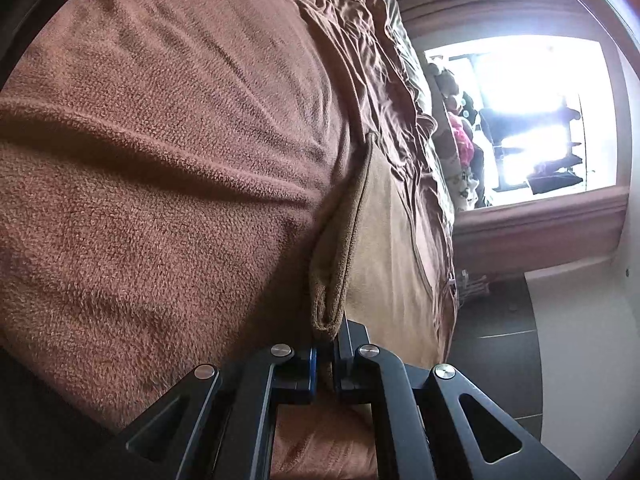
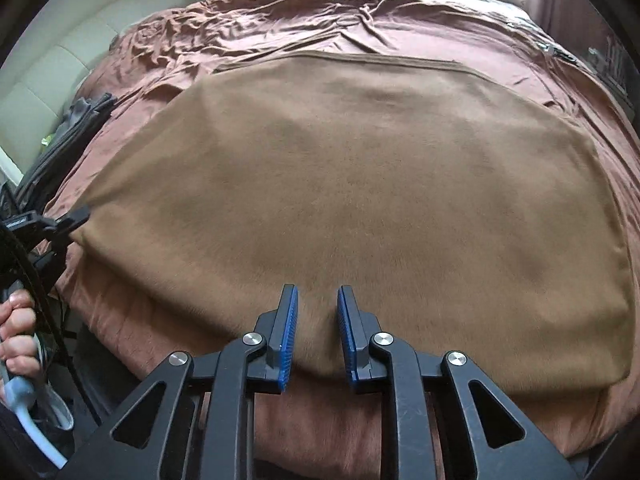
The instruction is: Fold small clothes
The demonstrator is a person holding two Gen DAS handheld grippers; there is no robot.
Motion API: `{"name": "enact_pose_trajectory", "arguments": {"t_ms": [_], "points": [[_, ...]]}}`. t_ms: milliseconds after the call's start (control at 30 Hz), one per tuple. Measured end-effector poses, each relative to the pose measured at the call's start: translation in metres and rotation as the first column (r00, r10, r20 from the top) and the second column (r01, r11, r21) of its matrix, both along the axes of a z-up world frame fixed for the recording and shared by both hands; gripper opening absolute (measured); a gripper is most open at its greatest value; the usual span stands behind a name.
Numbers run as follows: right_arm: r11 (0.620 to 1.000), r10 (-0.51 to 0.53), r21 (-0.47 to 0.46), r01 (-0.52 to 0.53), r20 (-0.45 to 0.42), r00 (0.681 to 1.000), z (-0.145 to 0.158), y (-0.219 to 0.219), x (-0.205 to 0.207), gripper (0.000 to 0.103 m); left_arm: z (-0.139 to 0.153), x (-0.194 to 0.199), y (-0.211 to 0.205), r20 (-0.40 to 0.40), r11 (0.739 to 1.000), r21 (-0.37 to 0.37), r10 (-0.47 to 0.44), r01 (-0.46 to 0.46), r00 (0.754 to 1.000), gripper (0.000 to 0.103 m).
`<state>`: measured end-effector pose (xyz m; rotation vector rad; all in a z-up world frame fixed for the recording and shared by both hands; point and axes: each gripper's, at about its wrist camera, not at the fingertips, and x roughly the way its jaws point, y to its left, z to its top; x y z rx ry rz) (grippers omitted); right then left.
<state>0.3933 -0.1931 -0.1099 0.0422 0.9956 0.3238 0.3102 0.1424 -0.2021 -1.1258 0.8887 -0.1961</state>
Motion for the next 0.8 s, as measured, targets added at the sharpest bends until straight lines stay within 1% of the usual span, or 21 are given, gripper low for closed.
{"name": "enact_pose_trajectory", "arguments": {"t_ms": [67,267,433,500,600,667,800], "points": [[1.0,-0.002,-0.003,0.002,-0.009,1.0,-0.002,0.002,0.011,0.015,0.001,-0.002,0.0,-0.004,1.0,-0.003,0.008,-0.008,1.0,0.005],[1.0,-0.002,-0.005,0.002,-0.018,1.0,-0.003,0.006,0.047,0.015,-0.002,-0.009,0.0,-0.023,0.999,-0.015,0.032,-0.032,0.999,0.005],[1.0,-0.01,-0.029,0.01,-0.024,1.0,-0.006,0.011,0.083,0.015,-0.005,-0.015,-0.002,-0.04,0.999,-0.015,0.051,-0.052,0.998,0.005],[0.999,-0.015,-0.04,0.014,-0.023,1.0,-0.006,0.012,0.097,0.012,-0.008,-0.019,-0.001,-0.052,0.998,-0.016,0.061,-0.061,0.997,0.005],[0.998,-0.029,-0.056,0.028,-0.018,0.999,-0.004,0.015,0.117,0.011,-0.014,-0.026,0.0,-0.066,0.997,-0.022,0.078,-0.08,0.995,0.005],[0.997,-0.046,-0.063,0.045,-0.019,0.999,-0.003,0.016,0.132,0.009,-0.015,-0.027,0.0,-0.072,0.995,-0.031,0.089,-0.091,0.993,0.005],[0.995,-0.076,-0.065,0.074,-0.027,0.997,-0.005,0.017,0.155,0.009,-0.014,-0.03,-0.001,-0.076,0.994,-0.029,0.099,-0.101,0.992,0.005]]}}
